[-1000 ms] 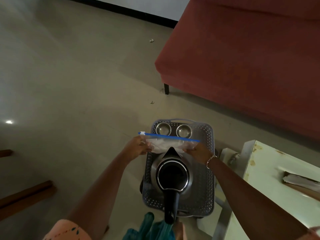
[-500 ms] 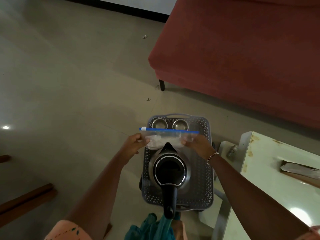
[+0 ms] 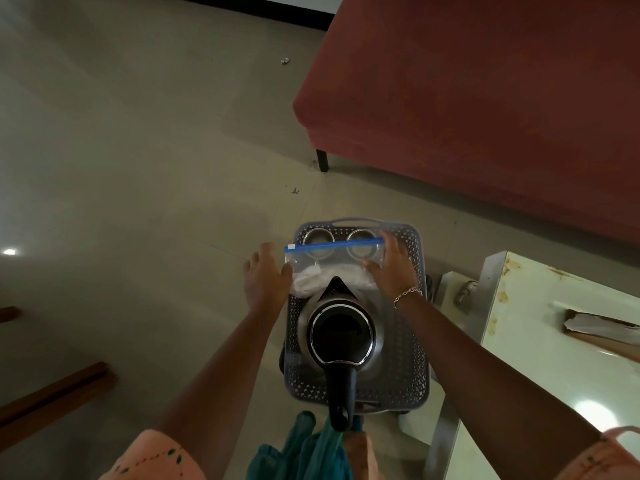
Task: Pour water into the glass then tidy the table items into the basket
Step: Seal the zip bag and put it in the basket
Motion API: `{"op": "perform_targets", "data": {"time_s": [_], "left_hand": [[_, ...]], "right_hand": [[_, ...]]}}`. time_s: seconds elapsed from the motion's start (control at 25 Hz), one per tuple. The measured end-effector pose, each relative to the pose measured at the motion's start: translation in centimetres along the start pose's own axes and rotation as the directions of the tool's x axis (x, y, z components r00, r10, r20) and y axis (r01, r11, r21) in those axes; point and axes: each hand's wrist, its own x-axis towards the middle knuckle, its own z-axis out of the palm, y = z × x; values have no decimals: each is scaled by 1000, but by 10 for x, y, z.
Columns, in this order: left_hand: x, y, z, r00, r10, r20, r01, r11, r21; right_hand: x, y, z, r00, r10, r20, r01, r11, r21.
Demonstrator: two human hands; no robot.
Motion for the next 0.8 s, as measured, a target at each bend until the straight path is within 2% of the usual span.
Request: {"op": "perform_targets", "data": {"time_s": [0.04, 0.08, 0.12, 0.16, 0.2, 0.28, 0.36, 0.52, 0.64, 0.72, 0.8], "left_hand": [[0, 5, -1, 982, 186, -44, -182, 980, 83], [1, 10, -2, 939, 342, -22, -338, 934, 119], [3, 17, -1, 897, 439, 58, -443, 888, 122], [6, 19, 2, 866, 471, 170, -492, 862, 117], [8, 19, 5, 845, 448, 293, -498, 858, 125], [9, 15, 10, 800, 331, 500, -450, 883, 135], [7, 12, 11, 766, 274, 582, -388, 918, 79], [10, 12, 11, 753, 237, 614, -407, 901, 151], [9, 19, 10, 762, 181, 622, -353, 921, 166], [7, 27, 6, 783, 191, 591, -324, 937, 126], [6, 40, 1, 807, 267, 527, -369, 925, 96]], "right_hand": [[-1, -1, -2, 991, -125, -41, 122, 989, -87], [-1, -2, -3, 968, -241, -63, 228, 959, -166], [2, -3, -3, 946, -323, -38, 307, 924, -228], [5, -5, -2, 929, -367, 42, 364, 892, -267], [7, -7, -1, 916, -370, 157, 401, 862, -309], [10, -7, 4, 888, -245, 389, 402, 825, -398], [12, 0, 10, 866, -159, 474, 364, 850, -381], [15, 9, 16, 863, -143, 485, 318, 900, -299], [13, 1, 13, 854, -141, 501, 317, 904, -286], [8, 2, 7, 875, -200, 440, 359, 879, -315], [1, 8, -7, 921, -240, 306, 352, 850, -392]]}}
